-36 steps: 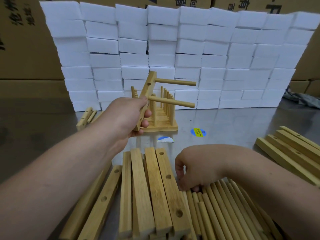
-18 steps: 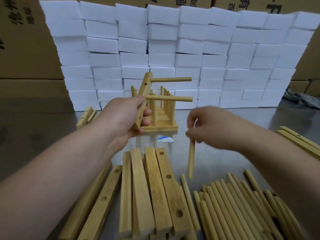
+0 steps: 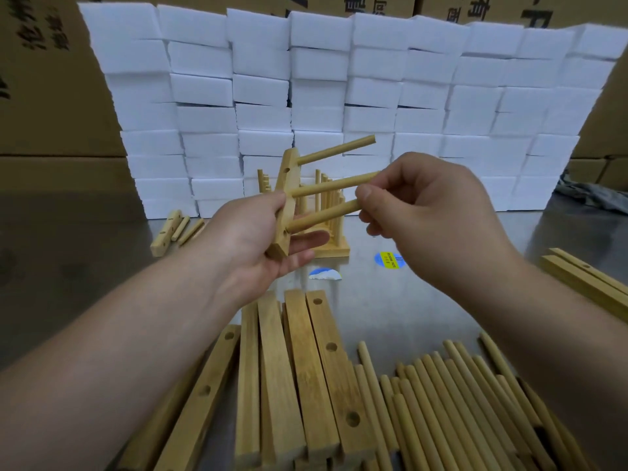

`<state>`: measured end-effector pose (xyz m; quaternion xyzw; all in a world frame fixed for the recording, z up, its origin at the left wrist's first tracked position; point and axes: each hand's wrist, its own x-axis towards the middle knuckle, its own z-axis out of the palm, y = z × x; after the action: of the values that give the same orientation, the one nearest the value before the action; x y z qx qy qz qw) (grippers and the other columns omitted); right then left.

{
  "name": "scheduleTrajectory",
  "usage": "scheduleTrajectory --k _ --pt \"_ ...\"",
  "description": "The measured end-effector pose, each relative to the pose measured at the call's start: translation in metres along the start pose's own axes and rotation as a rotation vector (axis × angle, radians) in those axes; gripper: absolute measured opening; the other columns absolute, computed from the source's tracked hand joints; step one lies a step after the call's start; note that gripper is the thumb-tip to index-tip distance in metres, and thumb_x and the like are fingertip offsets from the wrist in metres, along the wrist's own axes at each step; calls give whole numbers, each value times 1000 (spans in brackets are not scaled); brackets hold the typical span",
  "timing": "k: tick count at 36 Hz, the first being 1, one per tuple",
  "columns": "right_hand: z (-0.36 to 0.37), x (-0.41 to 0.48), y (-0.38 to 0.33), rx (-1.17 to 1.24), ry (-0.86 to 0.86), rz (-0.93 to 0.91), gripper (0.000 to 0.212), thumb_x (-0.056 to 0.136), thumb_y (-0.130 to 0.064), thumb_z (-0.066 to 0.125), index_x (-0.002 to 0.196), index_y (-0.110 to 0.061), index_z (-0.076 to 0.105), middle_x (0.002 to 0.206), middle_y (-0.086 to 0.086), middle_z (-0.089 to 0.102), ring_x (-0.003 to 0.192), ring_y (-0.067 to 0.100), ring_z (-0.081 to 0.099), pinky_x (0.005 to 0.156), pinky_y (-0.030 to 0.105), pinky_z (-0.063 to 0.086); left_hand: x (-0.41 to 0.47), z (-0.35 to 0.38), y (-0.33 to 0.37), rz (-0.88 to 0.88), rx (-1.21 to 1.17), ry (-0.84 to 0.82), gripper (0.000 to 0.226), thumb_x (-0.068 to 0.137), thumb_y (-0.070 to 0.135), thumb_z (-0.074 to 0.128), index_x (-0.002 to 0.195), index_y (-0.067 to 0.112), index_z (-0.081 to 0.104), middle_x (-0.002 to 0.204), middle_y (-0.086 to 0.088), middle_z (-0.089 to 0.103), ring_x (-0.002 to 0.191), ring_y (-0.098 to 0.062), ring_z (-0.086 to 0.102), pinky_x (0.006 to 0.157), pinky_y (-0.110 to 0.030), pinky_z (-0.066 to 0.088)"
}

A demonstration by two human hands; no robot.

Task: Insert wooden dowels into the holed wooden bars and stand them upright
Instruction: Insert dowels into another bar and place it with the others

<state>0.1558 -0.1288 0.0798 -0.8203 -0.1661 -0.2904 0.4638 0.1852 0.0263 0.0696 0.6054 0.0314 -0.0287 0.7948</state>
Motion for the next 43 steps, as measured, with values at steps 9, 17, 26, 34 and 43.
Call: scheduleTrajectory --k 9,17,26,34,43 --pt "3 -4 0 -212 -267 -99 22 91 -25 48 80 -28 66 52 -25 53 52 -6 49 49 10 36 -1 1 1 12 -32 -1 27 99 23 38 114 9 56 52 -1 64 51 -19 67 40 -21 50" --pt "3 -5 0 -206 -356 -125 16 91 -32 47 79 -38 56 57 -35 51 53 -10 48 50 7 35 -2 3 3 -4 -136 39 29 98 20 43 121 6 55 51 -6 62 50 -19 66 44 -26 52" --pt "1 -4 -1 -292 -427 -156 16 94 -31 43 84 -38 54 59 -40 48 56 -14 47 53 5 34 -2 4 3 -7 -188 76 29 97 19 46 121 5 53 48 -7 61 40 -11 59 45 -29 53" --pt "0 -4 -2 -349 -421 -222 24 88 -35 50 104 -42 66 61 -30 53 69 -14 48 62 6 35 -4 6 2 15 -180 76 27 97 19 46 118 5 55 50 -7 62 40 -10 58 45 -28 52" --pt "-2 -4 -4 -648 -473 -385 45 86 -44 29 111 -30 64 66 -9 47 67 12 45 58 28 32 -8 10 0 51 -131 60 26 97 20 46 116 6 55 50 -4 63 45 -11 62 46 -30 54"
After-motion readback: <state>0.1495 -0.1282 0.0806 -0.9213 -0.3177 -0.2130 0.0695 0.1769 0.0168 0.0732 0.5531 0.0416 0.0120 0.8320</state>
